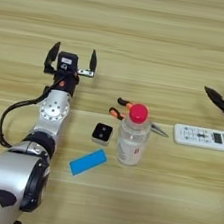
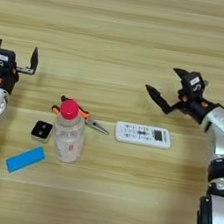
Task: Move the objects on the table
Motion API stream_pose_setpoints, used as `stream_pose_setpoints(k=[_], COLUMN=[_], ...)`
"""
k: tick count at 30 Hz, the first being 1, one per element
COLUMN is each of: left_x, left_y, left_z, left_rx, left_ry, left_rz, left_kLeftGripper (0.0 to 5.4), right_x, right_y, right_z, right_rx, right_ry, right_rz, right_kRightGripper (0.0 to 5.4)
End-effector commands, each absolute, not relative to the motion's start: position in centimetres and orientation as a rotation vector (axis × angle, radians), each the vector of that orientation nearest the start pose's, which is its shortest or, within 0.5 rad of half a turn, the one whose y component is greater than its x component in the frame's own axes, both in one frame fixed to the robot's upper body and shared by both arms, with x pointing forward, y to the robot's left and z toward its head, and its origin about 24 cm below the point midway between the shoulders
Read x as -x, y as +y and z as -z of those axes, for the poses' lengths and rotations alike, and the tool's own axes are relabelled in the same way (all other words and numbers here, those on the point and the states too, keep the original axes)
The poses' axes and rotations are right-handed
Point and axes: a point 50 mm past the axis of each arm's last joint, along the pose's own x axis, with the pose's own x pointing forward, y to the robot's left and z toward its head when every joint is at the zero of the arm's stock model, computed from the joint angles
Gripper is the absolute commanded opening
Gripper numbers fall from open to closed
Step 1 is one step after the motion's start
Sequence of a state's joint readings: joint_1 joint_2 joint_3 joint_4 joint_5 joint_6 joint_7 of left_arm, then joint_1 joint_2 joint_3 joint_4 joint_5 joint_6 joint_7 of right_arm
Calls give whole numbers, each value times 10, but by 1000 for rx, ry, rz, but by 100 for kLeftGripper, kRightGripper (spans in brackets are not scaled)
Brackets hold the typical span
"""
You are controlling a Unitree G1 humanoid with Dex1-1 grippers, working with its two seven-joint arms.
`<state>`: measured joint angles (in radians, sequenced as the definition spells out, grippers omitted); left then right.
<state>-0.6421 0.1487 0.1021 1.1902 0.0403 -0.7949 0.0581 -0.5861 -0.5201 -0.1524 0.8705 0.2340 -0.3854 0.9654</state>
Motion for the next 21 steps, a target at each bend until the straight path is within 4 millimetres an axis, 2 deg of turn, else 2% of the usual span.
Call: stream_pose_setpoints(k=[1,4,7,16,21], left_x=[-343,-343,-343,-343,-343], left_y=[170,171,171,171,172], left_z=[-47,-47,-47,-47,-47], left_rx=[-153,-153,-153,-154,-154], left_ry=[-246,-246,-246,-246,-244], left_rz=[-12,-13,-12,-13,-14], left_kLeftGripper=[540,540,540,540,540], right_x=[-330,-328,-323,-305,-301], right_y=[-271,-274,-275,-276,-276], right_z=[-112,-110,-103,-77,-70], right_rx=[274,232,218,267,348], right_ry=[-137,-145,-110,99,168], right_rz=[-686,-702,-796,-1045,-1090], right_kRightGripper=[538,538,538,538,538])
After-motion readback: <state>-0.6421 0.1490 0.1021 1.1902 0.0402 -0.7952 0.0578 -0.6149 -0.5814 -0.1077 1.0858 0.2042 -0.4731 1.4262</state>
